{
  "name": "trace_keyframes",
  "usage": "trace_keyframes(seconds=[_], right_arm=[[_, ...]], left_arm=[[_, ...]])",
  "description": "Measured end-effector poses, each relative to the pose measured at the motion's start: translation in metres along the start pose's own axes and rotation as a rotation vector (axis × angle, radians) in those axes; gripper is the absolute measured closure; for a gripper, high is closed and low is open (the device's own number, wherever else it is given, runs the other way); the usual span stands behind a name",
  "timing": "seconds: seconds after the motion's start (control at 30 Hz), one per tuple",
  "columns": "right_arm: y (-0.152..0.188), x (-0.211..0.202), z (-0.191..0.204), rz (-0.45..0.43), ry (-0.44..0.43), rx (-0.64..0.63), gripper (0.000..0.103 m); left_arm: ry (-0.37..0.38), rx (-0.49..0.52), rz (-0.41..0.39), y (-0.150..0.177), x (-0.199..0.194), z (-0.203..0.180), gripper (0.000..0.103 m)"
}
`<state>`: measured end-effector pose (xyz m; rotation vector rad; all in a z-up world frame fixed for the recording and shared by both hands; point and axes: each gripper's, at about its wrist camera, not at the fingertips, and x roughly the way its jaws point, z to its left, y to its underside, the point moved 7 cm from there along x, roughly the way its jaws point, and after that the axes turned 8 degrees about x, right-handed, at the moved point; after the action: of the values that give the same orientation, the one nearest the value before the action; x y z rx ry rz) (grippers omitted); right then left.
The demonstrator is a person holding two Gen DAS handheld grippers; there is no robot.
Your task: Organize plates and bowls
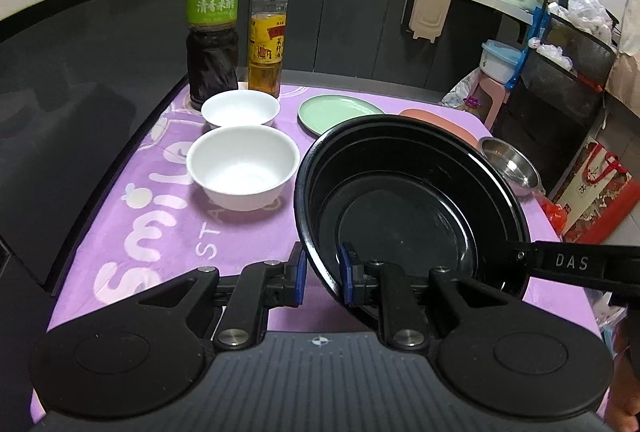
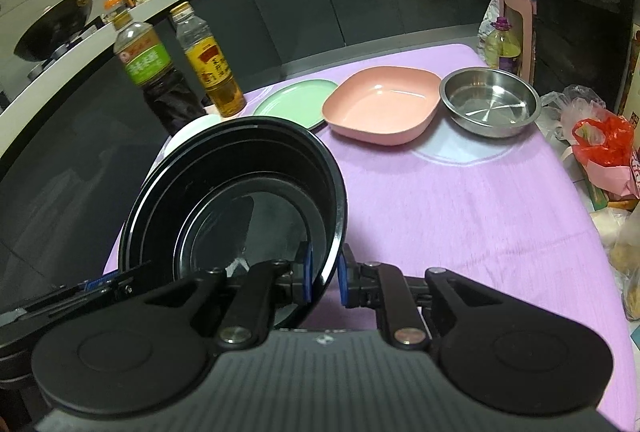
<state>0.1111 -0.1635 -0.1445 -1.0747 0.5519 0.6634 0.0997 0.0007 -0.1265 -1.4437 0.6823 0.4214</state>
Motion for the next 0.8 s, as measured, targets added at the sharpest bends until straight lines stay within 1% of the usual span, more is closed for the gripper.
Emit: trace_keyframes(seconds=[0.1, 0.37, 0.57, 0.8], right_arm=[[0.01, -0.004, 0.002, 0.01, -0.002, -0.018, 0.086], [0.038, -0.003, 0.006, 0.071, 0.006, -0.049, 0.085], [0.048, -0.005, 0.01, 0.082, 0.002, -0.059, 0.085], [0.059, 0.001, 0.011, 0.117, 0.009, -0.064, 0.085]], left_arm=[[0.0, -0.004, 0.014, 0.013, -0.004, 0.003, 0.087], [-0.019, -0.008, 0.051, 0.041, -0.013, 0.008, 0.086], [-0.022, -0.014, 0.072, 0.053, -0.016, 0.011, 0.086], [-0.03, -0.011, 0.095, 0.061, -0.014, 0.014, 0.086]])
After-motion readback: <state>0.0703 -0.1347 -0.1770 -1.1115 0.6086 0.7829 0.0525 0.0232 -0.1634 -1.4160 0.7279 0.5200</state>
